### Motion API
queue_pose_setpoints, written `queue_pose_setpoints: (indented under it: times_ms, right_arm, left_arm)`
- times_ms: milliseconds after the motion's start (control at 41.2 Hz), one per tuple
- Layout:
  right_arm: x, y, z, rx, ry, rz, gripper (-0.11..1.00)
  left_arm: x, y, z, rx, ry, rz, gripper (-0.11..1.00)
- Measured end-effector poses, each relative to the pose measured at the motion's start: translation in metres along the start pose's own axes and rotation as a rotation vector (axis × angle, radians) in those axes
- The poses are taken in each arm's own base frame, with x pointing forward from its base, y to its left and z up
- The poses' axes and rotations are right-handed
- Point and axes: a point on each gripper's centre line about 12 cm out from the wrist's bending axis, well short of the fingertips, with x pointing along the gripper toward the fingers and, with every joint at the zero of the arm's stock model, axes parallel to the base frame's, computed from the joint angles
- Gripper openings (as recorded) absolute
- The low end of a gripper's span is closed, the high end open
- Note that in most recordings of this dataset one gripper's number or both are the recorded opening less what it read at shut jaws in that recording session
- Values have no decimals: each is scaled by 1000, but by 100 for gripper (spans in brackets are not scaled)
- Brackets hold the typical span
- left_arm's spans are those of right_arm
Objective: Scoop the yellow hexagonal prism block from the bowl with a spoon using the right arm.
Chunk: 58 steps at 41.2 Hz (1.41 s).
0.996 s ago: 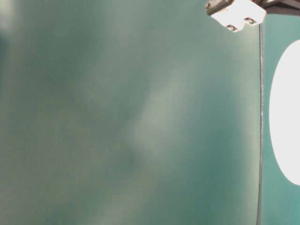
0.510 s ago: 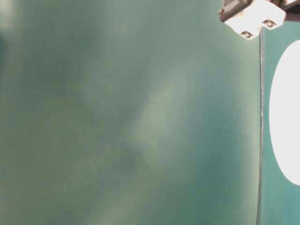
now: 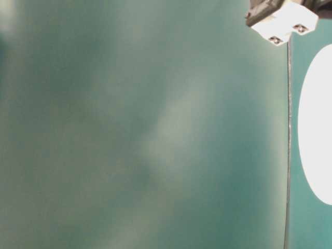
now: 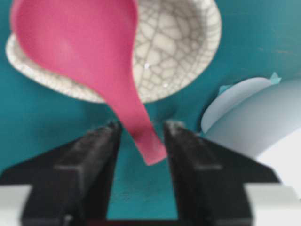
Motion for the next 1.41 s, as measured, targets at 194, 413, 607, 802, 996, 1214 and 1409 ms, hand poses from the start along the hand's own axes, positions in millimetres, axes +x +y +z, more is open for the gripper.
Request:
queue_pose_setpoints:
  times_ms: [194, 413, 607, 802, 996, 1214, 1409]
  right_arm:
    - [0, 0, -1, 7, 0, 1, 27]
    - [0, 1, -1, 23, -3, 8, 25]
    - [0, 3, -1, 54, 1, 25, 25]
    - [-1, 9, -3, 123, 14, 81, 25]
    - [-8, 9, -4, 282, -11, 99, 25]
    - [-15, 8, -4, 459, -25, 103, 25]
    - [-20, 11, -8, 646, 7, 132, 25]
  left_arm:
    - [0, 0, 0, 2, 0, 0, 3]
    - [0, 0, 0, 3, 0, 0, 3]
    - [0, 0, 0, 2, 2, 0, 3]
    - [0, 0, 0, 3, 0, 0, 3]
    - [0, 0, 1, 3, -2, 0, 3]
    - [0, 0, 0, 3, 2, 0, 3]
    - [0, 0, 0, 3, 2, 0, 3]
